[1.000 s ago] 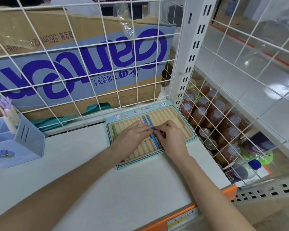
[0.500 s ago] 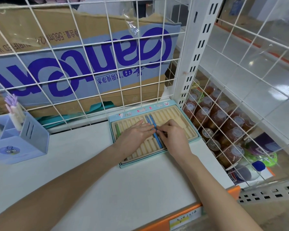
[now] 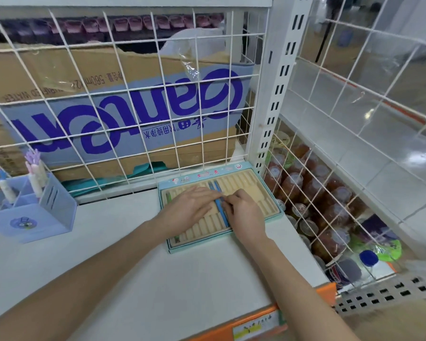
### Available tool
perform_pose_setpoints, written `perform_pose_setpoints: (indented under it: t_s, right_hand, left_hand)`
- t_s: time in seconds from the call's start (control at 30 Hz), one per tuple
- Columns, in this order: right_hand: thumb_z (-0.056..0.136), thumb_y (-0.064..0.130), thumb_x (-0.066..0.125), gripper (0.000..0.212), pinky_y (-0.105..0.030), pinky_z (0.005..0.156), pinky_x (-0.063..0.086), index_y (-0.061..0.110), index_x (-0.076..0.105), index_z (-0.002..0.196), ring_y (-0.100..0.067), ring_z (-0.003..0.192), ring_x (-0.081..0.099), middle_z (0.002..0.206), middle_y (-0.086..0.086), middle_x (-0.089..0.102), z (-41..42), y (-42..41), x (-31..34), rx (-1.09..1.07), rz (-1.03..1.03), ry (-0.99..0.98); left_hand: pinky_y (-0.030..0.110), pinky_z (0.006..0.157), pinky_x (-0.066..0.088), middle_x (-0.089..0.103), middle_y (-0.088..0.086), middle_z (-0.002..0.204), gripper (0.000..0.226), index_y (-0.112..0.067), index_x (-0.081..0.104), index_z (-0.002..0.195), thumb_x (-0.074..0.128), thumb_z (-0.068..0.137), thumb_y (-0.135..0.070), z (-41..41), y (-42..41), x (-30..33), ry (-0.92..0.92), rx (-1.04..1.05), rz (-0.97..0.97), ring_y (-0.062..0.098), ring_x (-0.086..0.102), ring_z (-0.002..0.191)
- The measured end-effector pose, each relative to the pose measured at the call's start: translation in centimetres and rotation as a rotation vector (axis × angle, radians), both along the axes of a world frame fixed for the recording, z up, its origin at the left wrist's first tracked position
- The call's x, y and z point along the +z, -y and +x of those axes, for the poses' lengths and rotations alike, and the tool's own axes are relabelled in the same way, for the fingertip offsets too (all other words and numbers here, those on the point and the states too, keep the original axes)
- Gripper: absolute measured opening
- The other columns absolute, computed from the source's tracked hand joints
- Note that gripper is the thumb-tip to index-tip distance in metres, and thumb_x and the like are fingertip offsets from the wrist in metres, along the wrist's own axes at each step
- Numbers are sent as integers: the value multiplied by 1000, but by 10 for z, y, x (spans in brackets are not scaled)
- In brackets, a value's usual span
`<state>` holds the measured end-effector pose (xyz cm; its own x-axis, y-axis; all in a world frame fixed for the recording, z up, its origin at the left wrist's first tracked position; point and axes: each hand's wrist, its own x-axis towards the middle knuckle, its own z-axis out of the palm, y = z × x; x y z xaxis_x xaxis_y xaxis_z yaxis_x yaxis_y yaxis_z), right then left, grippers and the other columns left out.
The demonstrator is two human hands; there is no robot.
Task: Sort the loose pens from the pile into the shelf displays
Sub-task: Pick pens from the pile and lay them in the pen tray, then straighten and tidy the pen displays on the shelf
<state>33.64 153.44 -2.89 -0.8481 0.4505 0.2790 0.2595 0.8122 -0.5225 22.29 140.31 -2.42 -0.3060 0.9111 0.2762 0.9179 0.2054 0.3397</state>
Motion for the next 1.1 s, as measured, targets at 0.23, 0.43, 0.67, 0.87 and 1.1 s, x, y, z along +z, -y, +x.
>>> perform_pose_setpoints:
  t_s: [0.23, 0.43, 0.67, 0.87, 1.1]
  right_hand:
    - [75, 14, 68, 14, -40, 87, 33, 15, 70, 88, -30, 98, 62, 103, -8, 68, 0, 7, 5, -26, 267, -21]
    - [82, 24, 39, 38, -42, 97, 28, 19, 69, 104, -31, 115, 56, 121, -11, 63, 13, 56, 15, 305, 201, -8]
    - [67, 36, 61, 44, -53, 81, 50, 21, 70, 107, -35, 105, 64, 117, -11, 66, 16, 128, 25, 647, 212, 195]
    - [100, 37, 38, 52, -41, 115, -2, 27, 21, 148, -26, 145, 0, 158, -3, 5, 21, 200, 37, 926, 154, 218]
    - [99, 43, 34, 54, -38, 115, 0, 31, 15, 148, -23, 146, -3, 158, -1, 0, 21, 321, 60, 1056, 262, 187]
  left_hand:
    - [25, 108, 20, 64, 3, 120, 44, -14, 63, 120, 38, 92, -37, 28, 44, 17, -95, 309, 75, 21, 55, 117]
    - [30, 102, 27, 66, 4, 116, 43, -13, 64, 118, 38, 92, -36, 60, 98, 11, -63, 641, 122, 17, 52, 113]
    - [32, 93, 42, 65, 2, 117, 40, -15, 66, 115, 40, 89, -32, 125, 181, 21, -69, 967, 113, 9, 49, 107]
    - [43, 100, 38, 61, 3, 123, 45, -16, 62, 121, 35, 89, -34, 165, 269, 36, -53, 1186, 88, 12, 50, 113]
    - [40, 96, 42, 55, 8, 131, 48, -16, 53, 131, 42, 90, -39, 204, 404, 46, -68, 1494, 69, 28, 53, 119]
